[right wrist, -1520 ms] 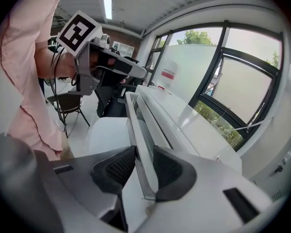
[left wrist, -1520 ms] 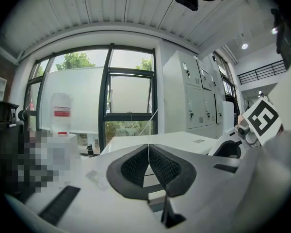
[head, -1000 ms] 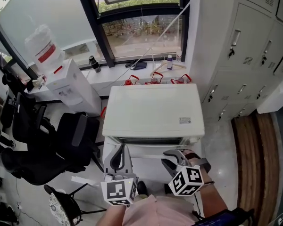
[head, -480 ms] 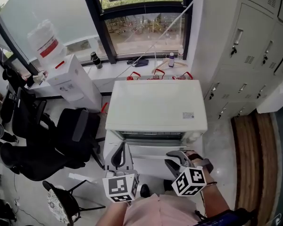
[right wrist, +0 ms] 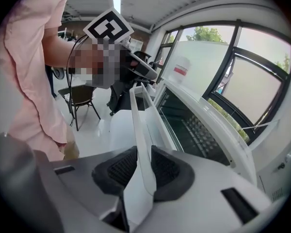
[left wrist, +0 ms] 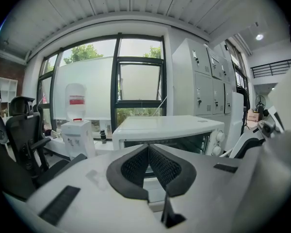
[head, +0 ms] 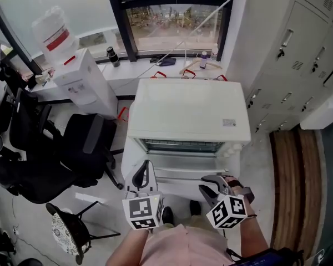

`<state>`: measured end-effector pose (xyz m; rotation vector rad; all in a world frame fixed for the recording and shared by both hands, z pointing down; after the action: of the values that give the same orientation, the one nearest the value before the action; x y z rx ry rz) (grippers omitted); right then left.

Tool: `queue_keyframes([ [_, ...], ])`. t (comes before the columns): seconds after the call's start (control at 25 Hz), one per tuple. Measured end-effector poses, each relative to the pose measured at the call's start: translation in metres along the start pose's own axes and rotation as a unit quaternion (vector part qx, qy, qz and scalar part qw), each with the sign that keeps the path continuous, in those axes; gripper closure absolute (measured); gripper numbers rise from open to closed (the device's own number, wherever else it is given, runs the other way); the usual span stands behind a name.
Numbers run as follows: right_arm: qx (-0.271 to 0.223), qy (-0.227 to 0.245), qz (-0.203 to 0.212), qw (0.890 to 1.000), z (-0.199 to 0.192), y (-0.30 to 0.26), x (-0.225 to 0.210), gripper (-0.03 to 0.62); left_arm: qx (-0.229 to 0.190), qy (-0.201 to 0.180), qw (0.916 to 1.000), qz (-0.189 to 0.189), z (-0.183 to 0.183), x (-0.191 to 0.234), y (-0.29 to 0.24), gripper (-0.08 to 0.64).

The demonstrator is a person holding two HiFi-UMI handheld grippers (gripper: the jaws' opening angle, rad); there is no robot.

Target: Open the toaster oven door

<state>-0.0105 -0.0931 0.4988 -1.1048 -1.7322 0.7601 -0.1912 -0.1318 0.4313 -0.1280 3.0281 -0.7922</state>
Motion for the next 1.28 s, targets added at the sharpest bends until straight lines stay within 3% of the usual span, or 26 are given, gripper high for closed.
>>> queue_keyframes([
  [0.16,0.003,-0.005,-0.002,1.0,-0.002,-0.001,0.01,0.5,0.02,0.016,0.9996,-0.015,-0.017,0.0,-0.001,0.546],
  [0.6,0.005,-0.025,0.007,1.0,-0.01,-0.006,0.028,0.497,0.076,0.013,0.9963,-0.038,-0.054,-0.006,-0.011,0.546],
  [0.92,-0.005,-0.045,0.028,0.999,-0.012,-0.008,0.033,0.492,0.096,0.008,0.994,-0.051,-0.061,-0.008,-0.016,0.548],
  [1.16,-0.053,-0.109,0.045,0.992,-0.007,0.0,0.03,0.476,0.101,0.013,0.9932,-0.055,-0.061,-0.005,-0.018,0.548],
  [1.28,-0.121,-0.204,0.054,0.97,0.001,0.021,0.01,0.496,0.098,0.01,0.9936,-0.055,-0.058,-0.006,-0.018,0.548],
])
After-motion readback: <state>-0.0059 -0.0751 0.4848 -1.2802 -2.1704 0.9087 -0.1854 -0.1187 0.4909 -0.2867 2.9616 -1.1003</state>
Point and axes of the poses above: the fingertips, and each gripper's own axes: y backward along the fingers, x to its left, z out of its top, the point moved 2 cm from there along y, backward along the fingers, and after that the axes turned 12 degrees about x, right-handed, at the moved point
